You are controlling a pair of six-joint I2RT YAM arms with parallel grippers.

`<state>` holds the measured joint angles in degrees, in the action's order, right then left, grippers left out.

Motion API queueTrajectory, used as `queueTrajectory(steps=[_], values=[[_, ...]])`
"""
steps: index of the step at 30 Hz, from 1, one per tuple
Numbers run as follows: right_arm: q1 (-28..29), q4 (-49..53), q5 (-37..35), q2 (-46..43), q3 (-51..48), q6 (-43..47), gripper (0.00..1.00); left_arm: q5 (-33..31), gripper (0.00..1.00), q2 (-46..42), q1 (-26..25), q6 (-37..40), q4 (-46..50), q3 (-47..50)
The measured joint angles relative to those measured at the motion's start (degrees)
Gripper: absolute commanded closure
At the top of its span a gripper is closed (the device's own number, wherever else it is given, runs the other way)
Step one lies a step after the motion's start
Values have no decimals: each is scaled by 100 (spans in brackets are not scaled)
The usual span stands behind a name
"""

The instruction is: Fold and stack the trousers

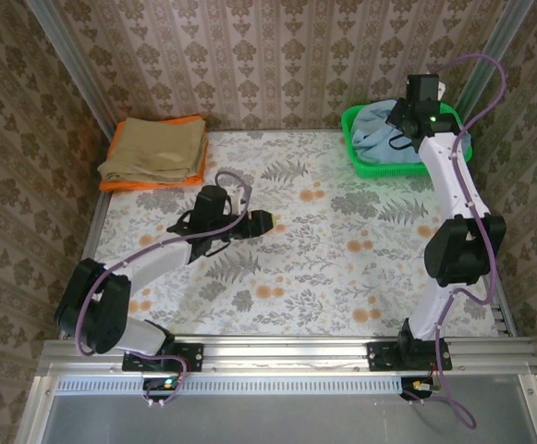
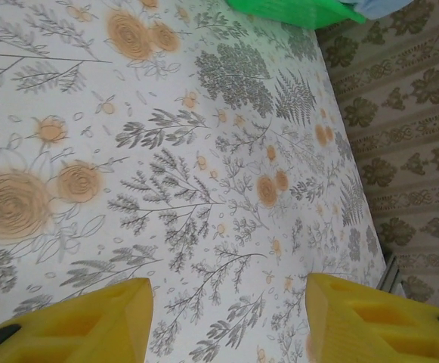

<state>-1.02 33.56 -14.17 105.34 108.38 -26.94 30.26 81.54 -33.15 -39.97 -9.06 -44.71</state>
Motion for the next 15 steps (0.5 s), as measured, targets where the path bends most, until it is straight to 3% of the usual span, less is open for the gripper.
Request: queueTrajectory(steps=[8,15], values=[[192,31,-262,-144,164,107,100,-197,44,37,-302,157,2,-107],[975,85,-715,-527,890,610,100,-494,44,-420,-479,308,13,160]])
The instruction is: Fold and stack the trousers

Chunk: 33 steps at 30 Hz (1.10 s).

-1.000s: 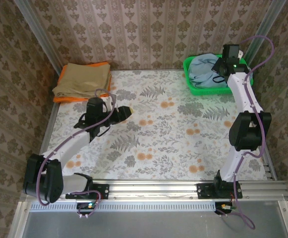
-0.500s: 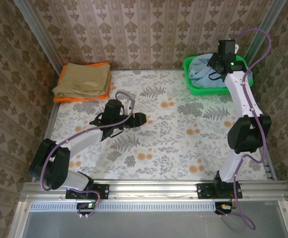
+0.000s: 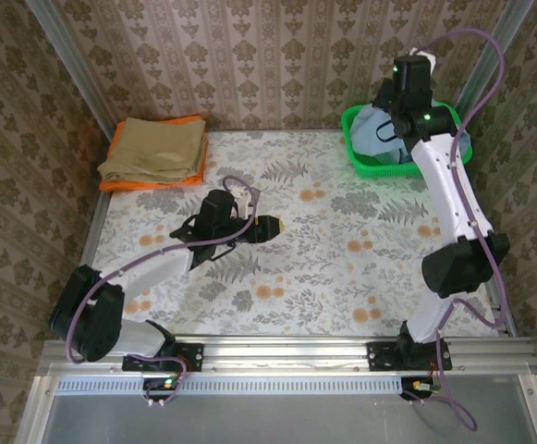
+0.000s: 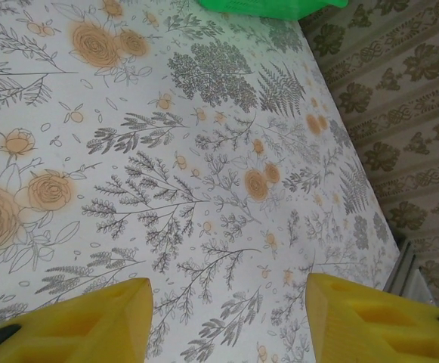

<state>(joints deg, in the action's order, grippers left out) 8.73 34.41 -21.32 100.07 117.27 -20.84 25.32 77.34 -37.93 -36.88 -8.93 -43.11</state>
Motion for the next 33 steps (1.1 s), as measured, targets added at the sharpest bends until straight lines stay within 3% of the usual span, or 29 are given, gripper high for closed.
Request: queueTrajectory(steps=[4,9,11,14,17,18,20,23,26,28,33], values=[[640,-282,-179,-581,470,605,100,-269,44,-398,-122,118,0,310],[1849,-437,-334,-1482,754,1189,100,-656,44,-1021,-326,192,42,811],[2312,-562,-275,-2035,225,1158,100,-885,43,-1392,-330,203,162,1003],[2962,-774,-166,-2931,-1366,835,100,-1346,40,-2107,-319,210,573,1134],[3611,-1027,243,-3130,-2806,343,98,-1751,38,-2793,-197,223,1032,1097],[3755,-1104,411,-3008,-3182,173,92,-1847,36,-2953,-136,225,1150,1082],[4011,-1261,918,-2520,-3910,-232,56,-2041,34,-3268,17,223,1429,1045],[4236,-1145,1309,-1853,-4594,-522,34,-2188,31,-3473,216,225,1738,990],[4266,-649,1163,-1891,-4802,-614,30,-2218,28,-3401,306,227,1908,973],[3932,-435,931,-2076,-4664,-619,30,-2194,26,-3224,310,227,1941,973],[2048,-308,2,-2122,-4127,-616,22,-2105,22,-2367,153,251,1792,957]])
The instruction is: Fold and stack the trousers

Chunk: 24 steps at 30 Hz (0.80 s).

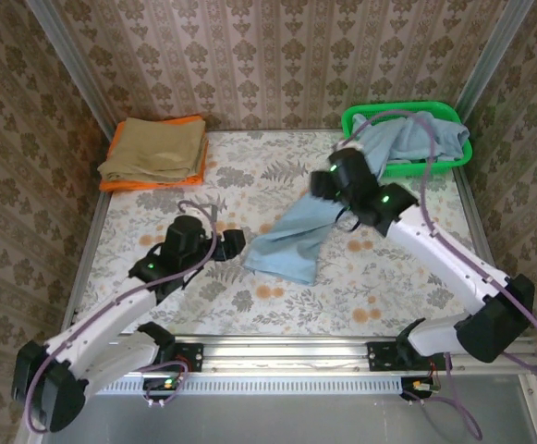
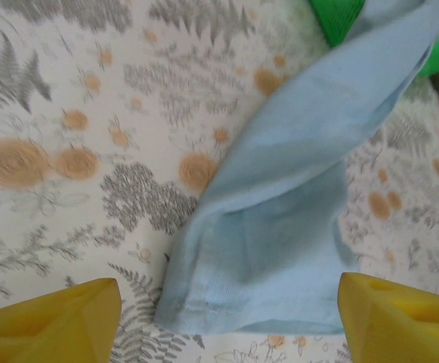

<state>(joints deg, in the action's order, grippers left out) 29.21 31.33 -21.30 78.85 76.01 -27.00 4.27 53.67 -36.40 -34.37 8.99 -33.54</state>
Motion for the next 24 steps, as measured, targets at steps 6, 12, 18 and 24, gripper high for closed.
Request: queueTrajectory(steps=[6,12,18,24], values=[[-1598,-125,-236,1408,468,17,17,-2,19,1611,-656,323,-181,-588],[-2389,-52,190,2804,1591,17,17,-109,18,2951,-1161,662,-214,-1360],[-2868,7,887,3679,2715,20,16,-264,19,3620,-1440,763,-162,-1648],[-3010,214,1353,4640,3615,9,25,-302,20,3757,-1458,761,-125,-1635]])
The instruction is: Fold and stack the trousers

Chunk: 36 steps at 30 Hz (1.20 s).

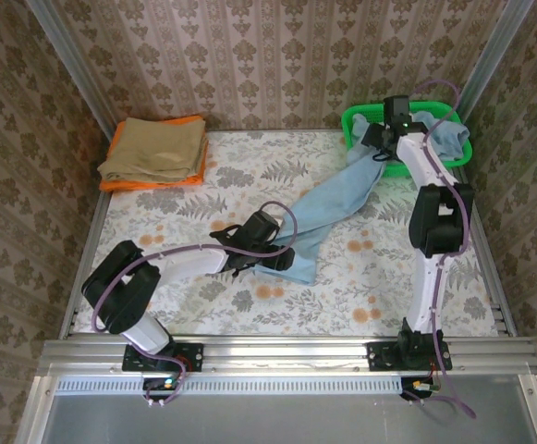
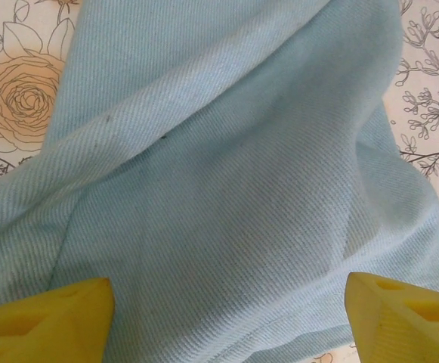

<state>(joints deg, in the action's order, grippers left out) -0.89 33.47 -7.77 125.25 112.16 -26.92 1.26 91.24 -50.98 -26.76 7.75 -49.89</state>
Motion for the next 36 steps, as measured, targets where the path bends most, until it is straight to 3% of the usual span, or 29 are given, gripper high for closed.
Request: queueTrajectory(steps=[2,4,5,7,15,23,27,32,36], values=[[-15,24,116,232,114,22,43,-2,22,11,0,2,-2,2],[-35,146,212,420,289,15,75,-2,24,33,0,0,-2,2],[-37,203,234,509,409,0,86,-2,26,52,0,0,-4,2],[-37,302,269,595,599,-9,100,0,31,111,0,-2,-13,2],[87,236,17,142,476,116,100,55,51,614,0,-24,-177,2],[944,-289,-962,-2044,-188,870,100,101,78,737,0,-72,-525,2],[1652,-610,-1246,-3158,-334,1377,100,72,100,737,0,-136,-699,7],[2911,-981,-1611,-4282,-699,2199,100,-136,100,385,0,-221,-946,229],[3250,-953,-1716,-4728,-841,2402,100,-516,100,-334,7,-234,-778,476]])
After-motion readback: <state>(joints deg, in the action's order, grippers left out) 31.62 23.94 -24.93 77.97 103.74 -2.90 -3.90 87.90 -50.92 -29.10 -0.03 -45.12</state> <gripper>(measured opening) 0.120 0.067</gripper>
